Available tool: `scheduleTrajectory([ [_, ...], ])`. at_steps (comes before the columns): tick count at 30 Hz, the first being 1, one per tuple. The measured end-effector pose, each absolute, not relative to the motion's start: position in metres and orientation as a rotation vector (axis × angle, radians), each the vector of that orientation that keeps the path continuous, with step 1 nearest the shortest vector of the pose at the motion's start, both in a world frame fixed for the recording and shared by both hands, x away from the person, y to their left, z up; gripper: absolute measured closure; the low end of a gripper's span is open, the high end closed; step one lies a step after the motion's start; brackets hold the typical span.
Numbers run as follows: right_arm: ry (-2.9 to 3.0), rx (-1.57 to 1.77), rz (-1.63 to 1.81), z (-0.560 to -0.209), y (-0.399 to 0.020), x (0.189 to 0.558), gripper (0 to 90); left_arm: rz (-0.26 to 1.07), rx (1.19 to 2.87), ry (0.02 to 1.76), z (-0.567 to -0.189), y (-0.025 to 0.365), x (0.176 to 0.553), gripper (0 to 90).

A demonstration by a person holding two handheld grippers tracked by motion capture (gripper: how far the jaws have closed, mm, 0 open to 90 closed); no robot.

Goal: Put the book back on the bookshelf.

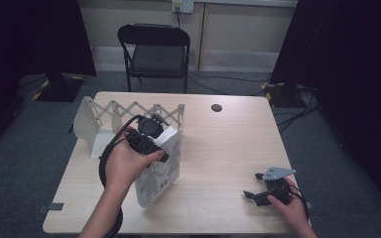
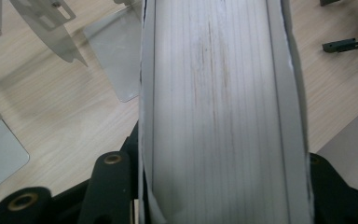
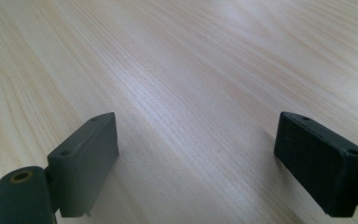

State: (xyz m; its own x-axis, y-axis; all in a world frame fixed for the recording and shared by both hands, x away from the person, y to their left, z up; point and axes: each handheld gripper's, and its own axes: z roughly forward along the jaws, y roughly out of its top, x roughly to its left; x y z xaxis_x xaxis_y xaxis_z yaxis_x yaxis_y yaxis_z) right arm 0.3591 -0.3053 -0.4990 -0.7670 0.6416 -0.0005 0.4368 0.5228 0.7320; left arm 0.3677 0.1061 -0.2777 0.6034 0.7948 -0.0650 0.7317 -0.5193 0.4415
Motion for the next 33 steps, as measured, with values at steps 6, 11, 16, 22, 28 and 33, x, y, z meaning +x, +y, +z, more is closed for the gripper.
scheduleTrajectory([
  [6,2.494,0.905,1.086,-0.499,-0.305,0.359,13.1,0.196,2.39,1.254,-0.279,0.11,0.371,52.2],
  [11,2.494,0.906,1.086,-0.499,-0.305,0.359,13.1,0.205,2.387,1.269,-0.28,0.113,0.375,52.2],
  [16,2.494,0.906,1.086,-0.499,-0.305,0.359,13.1,0.204,2.379,1.298,-0.281,0.114,0.379,52.2],
  [22,2.494,0.906,1.086,-0.499,-0.305,0.359,13.1,0.217,2.358,1.334,-0.282,0.116,0.384,52.2],
  [28,2.494,0.906,1.086,-0.499,-0.305,0.359,13.1,0.212,2.357,1.348,-0.28,0.116,0.388,52.3],
  [33,2.494,0.906,1.087,-0.499,-0.305,0.359,13.1,0.214,2.359,1.364,-0.28,0.113,0.392,52.3],
])
